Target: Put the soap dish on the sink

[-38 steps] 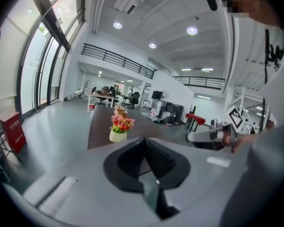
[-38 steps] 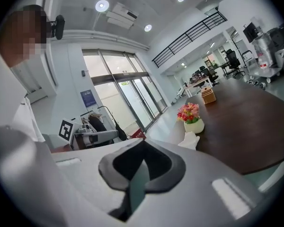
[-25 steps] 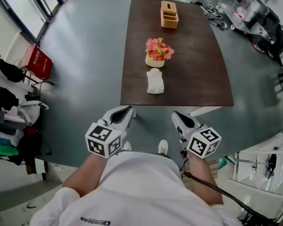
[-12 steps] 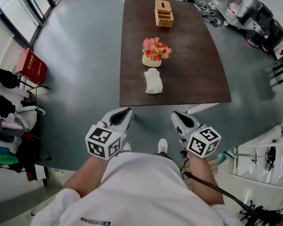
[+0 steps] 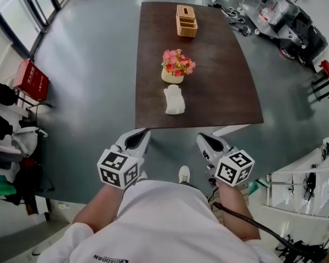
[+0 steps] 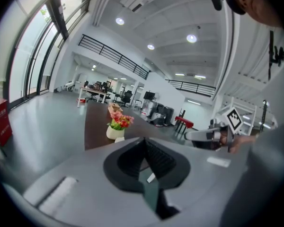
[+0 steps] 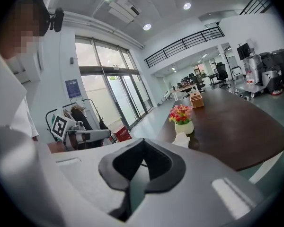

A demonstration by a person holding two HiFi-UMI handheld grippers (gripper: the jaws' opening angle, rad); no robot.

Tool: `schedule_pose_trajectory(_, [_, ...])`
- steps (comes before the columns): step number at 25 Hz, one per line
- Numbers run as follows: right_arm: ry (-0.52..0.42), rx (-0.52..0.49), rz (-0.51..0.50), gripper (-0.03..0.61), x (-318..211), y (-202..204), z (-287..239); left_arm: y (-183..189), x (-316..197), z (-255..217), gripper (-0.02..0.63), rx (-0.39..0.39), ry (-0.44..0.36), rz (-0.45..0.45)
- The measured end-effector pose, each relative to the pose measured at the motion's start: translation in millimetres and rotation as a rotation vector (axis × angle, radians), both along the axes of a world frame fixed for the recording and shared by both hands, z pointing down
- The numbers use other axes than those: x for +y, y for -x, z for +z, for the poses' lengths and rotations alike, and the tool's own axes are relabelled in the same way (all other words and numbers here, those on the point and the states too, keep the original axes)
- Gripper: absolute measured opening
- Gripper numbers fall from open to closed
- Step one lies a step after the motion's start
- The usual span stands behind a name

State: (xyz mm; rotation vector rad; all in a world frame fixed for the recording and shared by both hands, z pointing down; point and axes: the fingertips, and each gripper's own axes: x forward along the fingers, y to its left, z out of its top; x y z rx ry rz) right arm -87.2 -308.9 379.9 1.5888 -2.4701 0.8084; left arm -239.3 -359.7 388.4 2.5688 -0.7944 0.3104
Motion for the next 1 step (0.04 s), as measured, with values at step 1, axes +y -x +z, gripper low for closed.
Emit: schedule_pose_trajectory(1, [0.002, 0.003, -0.003, 0.002, 0.8, 0.4, 0.1, 0.2, 1.4, 0.5, 0.005, 0.000, 0.003, -0.001])
